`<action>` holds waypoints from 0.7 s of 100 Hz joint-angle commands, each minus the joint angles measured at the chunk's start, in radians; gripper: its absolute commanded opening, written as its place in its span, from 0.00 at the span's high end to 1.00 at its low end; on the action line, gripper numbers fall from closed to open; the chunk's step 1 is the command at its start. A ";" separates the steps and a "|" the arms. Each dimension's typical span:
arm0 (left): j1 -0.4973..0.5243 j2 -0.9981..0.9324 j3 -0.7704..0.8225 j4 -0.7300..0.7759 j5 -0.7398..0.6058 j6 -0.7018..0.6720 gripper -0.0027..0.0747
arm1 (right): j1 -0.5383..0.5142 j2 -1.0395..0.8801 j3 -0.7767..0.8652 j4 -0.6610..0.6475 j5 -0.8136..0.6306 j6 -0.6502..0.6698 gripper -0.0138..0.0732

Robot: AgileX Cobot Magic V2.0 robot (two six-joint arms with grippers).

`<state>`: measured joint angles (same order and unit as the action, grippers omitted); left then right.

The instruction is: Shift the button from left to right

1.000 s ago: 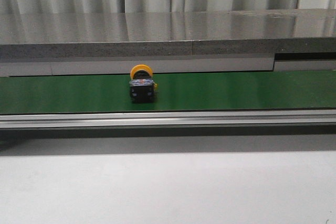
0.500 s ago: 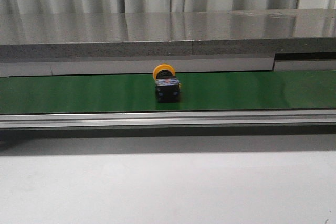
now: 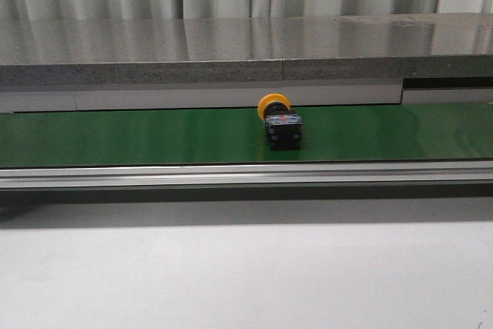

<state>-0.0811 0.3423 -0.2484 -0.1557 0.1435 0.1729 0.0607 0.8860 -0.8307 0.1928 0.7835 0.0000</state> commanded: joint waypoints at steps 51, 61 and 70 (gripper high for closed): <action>-0.008 0.004 -0.026 -0.011 -0.086 0.002 0.99 | 0.111 0.404 -0.158 0.143 -0.189 -0.156 0.16; -0.008 0.004 -0.026 -0.011 -0.086 0.002 0.99 | 0.154 0.487 -0.223 0.142 -0.192 -0.176 0.16; -0.008 0.004 -0.026 -0.011 -0.086 0.002 0.99 | 0.182 0.550 -0.272 0.133 -0.192 -0.184 0.16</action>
<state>-0.0811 0.3423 -0.2484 -0.1557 0.1435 0.1729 0.2191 1.4140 -1.0302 0.3155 0.6383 -0.1613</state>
